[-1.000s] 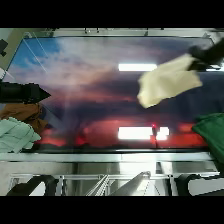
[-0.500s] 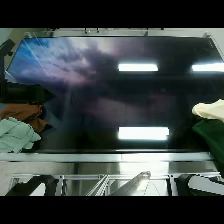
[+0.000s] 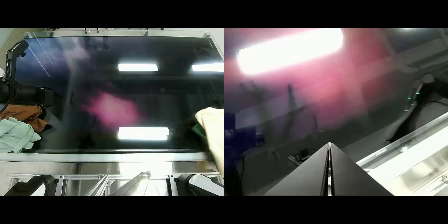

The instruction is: Fold the shirts.

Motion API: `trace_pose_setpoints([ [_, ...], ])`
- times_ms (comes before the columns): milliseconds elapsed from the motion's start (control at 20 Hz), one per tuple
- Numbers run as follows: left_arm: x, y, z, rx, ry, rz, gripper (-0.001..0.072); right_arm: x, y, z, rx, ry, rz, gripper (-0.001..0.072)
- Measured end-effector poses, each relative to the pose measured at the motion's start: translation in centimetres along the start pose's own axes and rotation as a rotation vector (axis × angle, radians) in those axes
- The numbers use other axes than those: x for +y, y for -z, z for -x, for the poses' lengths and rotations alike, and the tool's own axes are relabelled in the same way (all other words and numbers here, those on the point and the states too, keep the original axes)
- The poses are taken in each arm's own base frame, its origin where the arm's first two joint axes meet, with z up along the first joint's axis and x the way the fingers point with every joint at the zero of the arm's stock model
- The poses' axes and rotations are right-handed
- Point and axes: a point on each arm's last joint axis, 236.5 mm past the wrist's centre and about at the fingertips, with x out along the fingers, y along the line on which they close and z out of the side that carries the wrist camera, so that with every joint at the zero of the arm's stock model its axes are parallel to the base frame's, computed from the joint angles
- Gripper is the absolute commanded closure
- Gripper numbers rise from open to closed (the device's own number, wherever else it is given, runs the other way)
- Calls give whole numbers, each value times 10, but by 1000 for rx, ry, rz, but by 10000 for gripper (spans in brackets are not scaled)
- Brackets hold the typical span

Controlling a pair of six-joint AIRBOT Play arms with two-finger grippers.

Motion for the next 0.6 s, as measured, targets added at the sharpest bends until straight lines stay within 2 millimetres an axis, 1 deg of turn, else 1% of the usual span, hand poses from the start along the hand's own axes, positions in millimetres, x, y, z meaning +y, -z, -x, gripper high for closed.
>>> trace_pose_setpoints([
  [100,0,0,0,-1,0,-2,680,-3,3,-7,18,6,-2,30],
  [250,0,-1,0,-3,-1,-7,680,-2,5,-10,30,-1,-4,33],
  [300,0,-2,0,-10,-2,-8,680,2,5,-9,30,-20,0,112],
  [350,0,-4,0,-17,-5,-11,680,10,4,-6,22,-53,9,450],
  [400,1,-6,0,-24,-9,-12,680,23,3,-1,11,-100,26,680],
  [450,2,-8,0,-32,-11,-16,680,39,1,8,-12,-157,53,693],
  [500,2,-10,1,-41,-12,-18,680,58,-1,21,-43,-226,88,694],
  [600,0,-16,4,-52,-13,-27,680,103,-2,57,-124,-373,190,694],
])
